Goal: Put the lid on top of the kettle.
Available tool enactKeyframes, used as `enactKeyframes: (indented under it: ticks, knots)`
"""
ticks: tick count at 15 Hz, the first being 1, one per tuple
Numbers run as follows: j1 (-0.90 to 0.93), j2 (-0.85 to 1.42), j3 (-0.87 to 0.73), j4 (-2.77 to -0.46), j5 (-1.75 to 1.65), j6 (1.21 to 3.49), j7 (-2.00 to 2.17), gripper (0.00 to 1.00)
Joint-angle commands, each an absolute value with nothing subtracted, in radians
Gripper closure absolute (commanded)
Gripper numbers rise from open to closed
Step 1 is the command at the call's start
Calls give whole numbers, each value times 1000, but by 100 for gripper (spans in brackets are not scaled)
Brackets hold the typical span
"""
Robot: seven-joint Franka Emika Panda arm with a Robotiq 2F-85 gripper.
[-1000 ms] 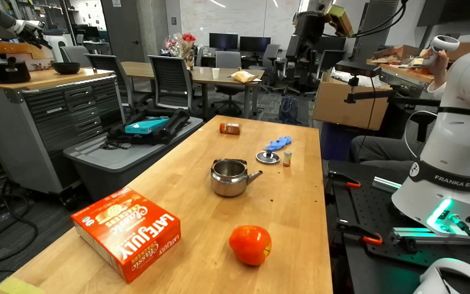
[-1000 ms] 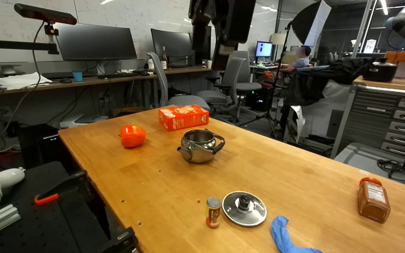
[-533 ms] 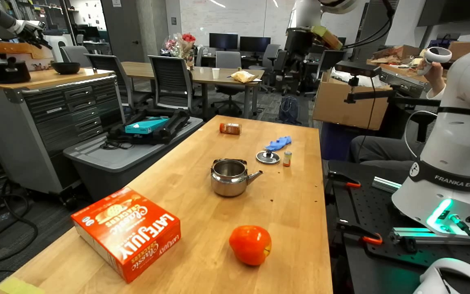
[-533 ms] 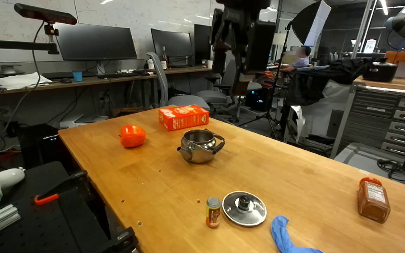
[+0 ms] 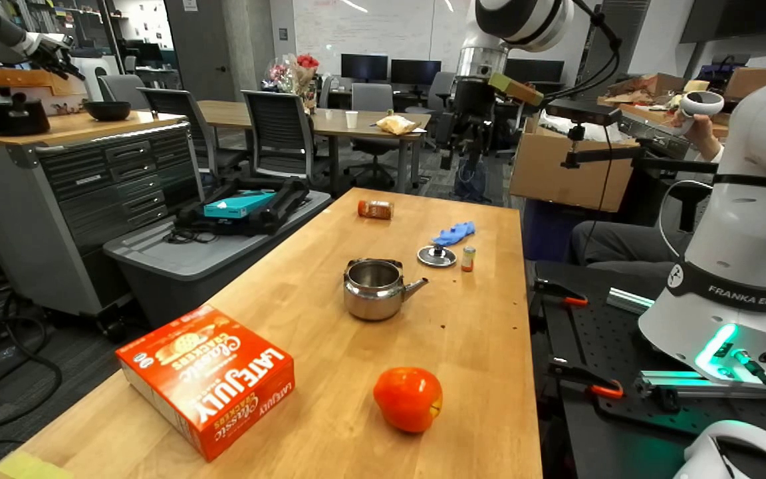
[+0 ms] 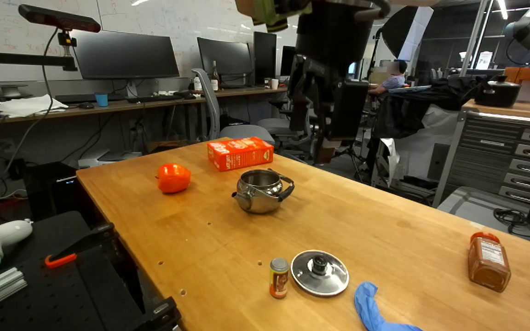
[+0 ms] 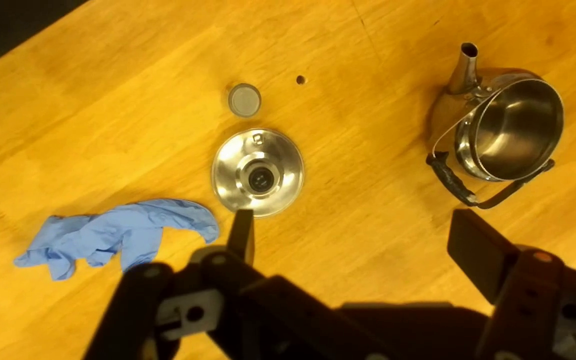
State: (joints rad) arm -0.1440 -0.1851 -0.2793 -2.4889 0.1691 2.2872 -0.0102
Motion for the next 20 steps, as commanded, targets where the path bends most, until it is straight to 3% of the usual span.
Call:
enactKeyframes:
  ticks: [1,20]
  knots:
    - [-167,-120,-250,-2450,160,2303,27,0]
    - [-172,136,-235,-2313,172,2303,64,0]
